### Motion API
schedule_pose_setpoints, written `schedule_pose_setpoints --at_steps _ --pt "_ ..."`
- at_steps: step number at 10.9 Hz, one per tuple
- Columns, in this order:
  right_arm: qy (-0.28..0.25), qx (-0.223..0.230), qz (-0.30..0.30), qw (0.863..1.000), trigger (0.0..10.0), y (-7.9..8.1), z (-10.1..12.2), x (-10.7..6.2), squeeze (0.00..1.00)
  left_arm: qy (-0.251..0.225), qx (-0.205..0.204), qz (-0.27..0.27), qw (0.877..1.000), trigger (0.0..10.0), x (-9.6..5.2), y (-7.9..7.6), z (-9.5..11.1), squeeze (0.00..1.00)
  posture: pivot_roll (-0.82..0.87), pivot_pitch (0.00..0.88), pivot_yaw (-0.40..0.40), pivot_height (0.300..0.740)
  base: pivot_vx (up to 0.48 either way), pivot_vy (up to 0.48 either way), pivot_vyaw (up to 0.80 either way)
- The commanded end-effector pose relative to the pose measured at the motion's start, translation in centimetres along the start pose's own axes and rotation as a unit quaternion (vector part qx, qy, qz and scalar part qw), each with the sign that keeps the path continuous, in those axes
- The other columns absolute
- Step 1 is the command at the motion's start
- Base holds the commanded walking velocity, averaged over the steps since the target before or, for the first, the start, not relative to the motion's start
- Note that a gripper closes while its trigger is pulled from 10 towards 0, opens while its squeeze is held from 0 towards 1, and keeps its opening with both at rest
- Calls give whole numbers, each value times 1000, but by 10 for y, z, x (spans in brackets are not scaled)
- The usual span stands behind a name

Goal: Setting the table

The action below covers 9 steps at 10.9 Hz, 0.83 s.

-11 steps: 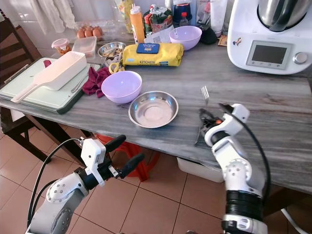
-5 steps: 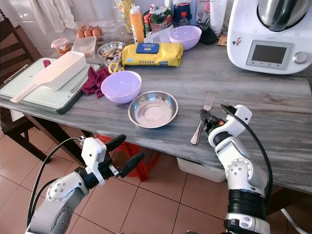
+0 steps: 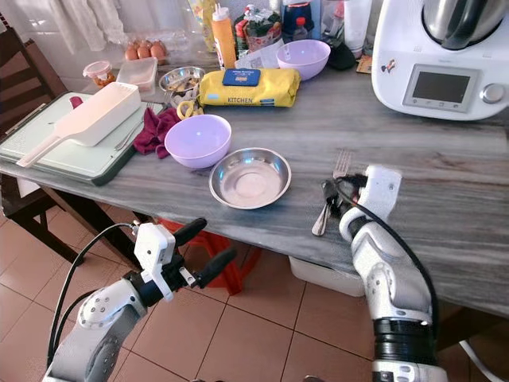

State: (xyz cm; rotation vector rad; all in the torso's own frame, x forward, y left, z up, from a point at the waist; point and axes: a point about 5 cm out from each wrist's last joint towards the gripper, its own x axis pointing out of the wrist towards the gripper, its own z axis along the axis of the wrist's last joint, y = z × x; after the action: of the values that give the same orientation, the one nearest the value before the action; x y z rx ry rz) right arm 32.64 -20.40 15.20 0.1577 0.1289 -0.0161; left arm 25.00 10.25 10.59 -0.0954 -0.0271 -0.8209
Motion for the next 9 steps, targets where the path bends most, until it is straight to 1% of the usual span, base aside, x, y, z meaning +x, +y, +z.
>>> schedule_pose_setpoints --at_steps 1,2,3,4,5,6,7,8,9 --pt "-20 -19 -3 1000 10000 6 9 0 988 6 5 1 1000 10000 0 2 -2 0 -124 103 135 740 0 0 0" --pt "-30 -34 -7 999 10000 7 11 -1 984 4 5 1 1000 10000 2 2 -2 0 -125 104 134 740 0 0 0" --pt "-25 -54 -27 998 10000 4 9 -1 980 2 5 1 1000 10000 3 1 -2 0 -126 104 133 740 0 0 0" --pt "-14 -78 -58 995 10000 -3 6 -1 655 -1 5 2 1000 10000 4 3 -1 0 -126 107 132 740 0 0 0" --pt "-10 -85 -70 994 10000 -7 5 -1 325 -1 5 3 1000 10000 5 4 -1 0 -127 107 134 740 0 0 0" --pt "2 -83 -86 993 10000 -13 2 0 275 -1 5 3 1000 10000 5 4 -1 0 -128 109 134 740 0 0 0" --pt "17 -83 -107 991 10000 -20 0 2 275 -1 4 2 1000 10000 5 3 -2 0 -126 111 133 740 0 0 0" --pt "25 -90 -120 988 10000 -23 -2 2 271 -2 4 3 1000 10000 6 3 -2 0 -123 112 129 740 0 0 0" --pt "34 -88 -127 987 10000 -25 -6 2 275 -2 4 4 1000 10000 5 4 -2 0 -119 111 129 740 0 0 0"
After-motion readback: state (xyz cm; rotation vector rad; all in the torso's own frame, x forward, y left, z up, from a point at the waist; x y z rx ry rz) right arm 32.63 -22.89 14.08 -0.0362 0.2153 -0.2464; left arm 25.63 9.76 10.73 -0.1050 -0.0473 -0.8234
